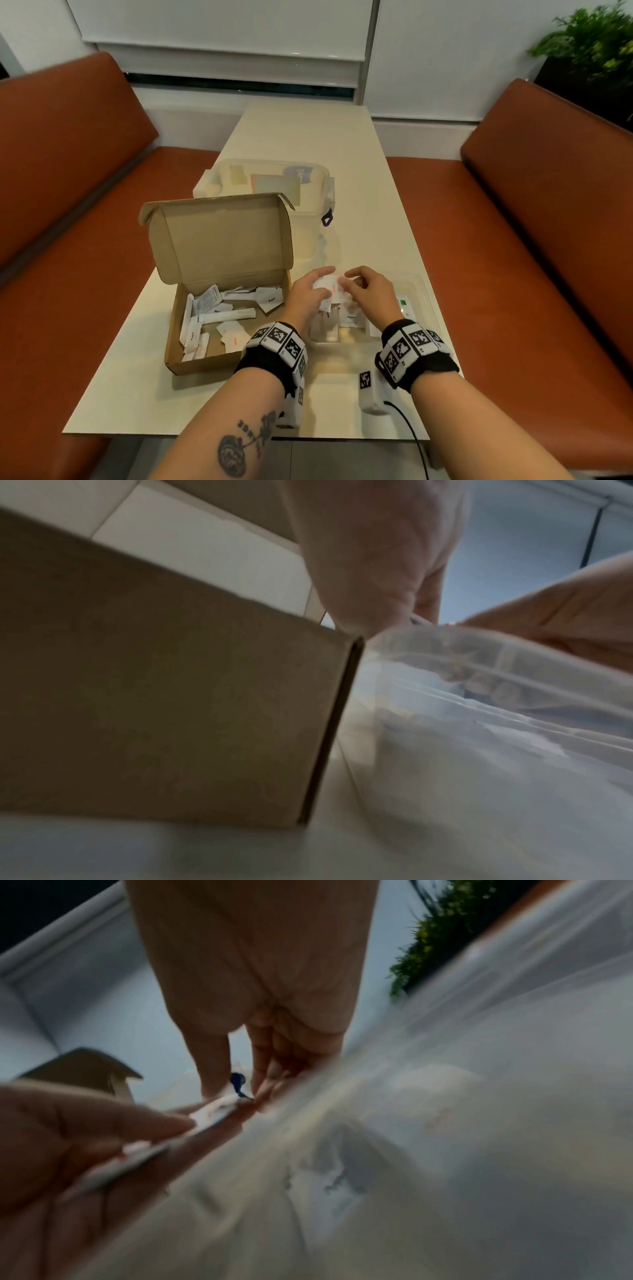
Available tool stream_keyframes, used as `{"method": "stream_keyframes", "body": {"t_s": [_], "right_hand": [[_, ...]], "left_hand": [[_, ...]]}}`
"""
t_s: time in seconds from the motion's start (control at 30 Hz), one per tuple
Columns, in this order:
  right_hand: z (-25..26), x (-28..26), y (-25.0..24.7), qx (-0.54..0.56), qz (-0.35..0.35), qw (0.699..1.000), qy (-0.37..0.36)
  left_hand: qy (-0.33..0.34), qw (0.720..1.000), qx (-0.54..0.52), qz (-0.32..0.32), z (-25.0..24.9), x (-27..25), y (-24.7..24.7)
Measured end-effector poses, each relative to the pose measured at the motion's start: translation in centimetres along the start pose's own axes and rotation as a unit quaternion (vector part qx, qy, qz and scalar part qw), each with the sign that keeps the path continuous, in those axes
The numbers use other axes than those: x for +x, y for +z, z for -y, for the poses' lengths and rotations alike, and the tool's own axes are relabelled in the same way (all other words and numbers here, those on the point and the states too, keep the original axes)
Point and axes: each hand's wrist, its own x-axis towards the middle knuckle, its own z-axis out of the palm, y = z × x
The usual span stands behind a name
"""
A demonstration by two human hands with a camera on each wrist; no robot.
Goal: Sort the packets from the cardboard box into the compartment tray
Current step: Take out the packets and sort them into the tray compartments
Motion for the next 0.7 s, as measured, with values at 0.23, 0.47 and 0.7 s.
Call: {"method": "stream_keyframes", "body": {"t_s": [0.23,0.47,0.7], "right_hand": [[0.3,-0.1,-1.0,0.111,0.038,0.992,0.055],[0.1,-0.4,-1.5,0.198,0.027,0.977,0.075],[0.1,-0.5,-1.9,0.313,-0.002,0.945,0.092]], "left_hand": [[0.032,0.999,0.015,0.007,0.2,0.1,0.1],[0.031,0.999,0.013,0.015,0.6,0.7,0.7],[0.023,0.998,-0.060,0.011,0.9,1.2,1.7]]}}
